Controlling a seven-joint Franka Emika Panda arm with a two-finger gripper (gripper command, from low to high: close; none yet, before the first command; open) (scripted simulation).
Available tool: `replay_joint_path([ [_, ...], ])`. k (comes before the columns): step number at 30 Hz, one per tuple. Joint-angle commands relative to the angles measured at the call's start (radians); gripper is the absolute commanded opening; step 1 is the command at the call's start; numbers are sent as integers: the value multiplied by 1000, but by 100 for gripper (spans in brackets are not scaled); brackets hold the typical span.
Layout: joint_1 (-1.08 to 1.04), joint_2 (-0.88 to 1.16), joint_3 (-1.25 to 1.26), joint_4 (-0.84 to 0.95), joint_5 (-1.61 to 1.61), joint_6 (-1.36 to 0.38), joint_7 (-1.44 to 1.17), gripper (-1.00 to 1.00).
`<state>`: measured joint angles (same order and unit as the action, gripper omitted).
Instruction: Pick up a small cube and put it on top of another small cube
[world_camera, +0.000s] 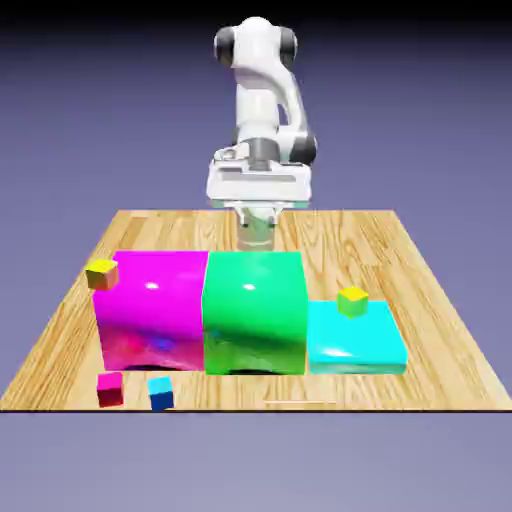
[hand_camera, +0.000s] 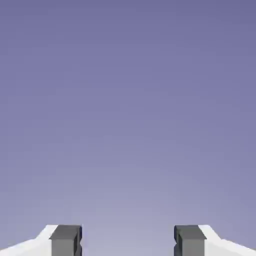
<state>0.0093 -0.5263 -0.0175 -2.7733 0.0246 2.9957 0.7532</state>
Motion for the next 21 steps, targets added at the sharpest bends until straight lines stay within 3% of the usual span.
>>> replay_joint_path([
  [1,-2,36,-15,30,20,-34,10,0],
  [21,-46,761,-305,638,429,-719,213,0],
])
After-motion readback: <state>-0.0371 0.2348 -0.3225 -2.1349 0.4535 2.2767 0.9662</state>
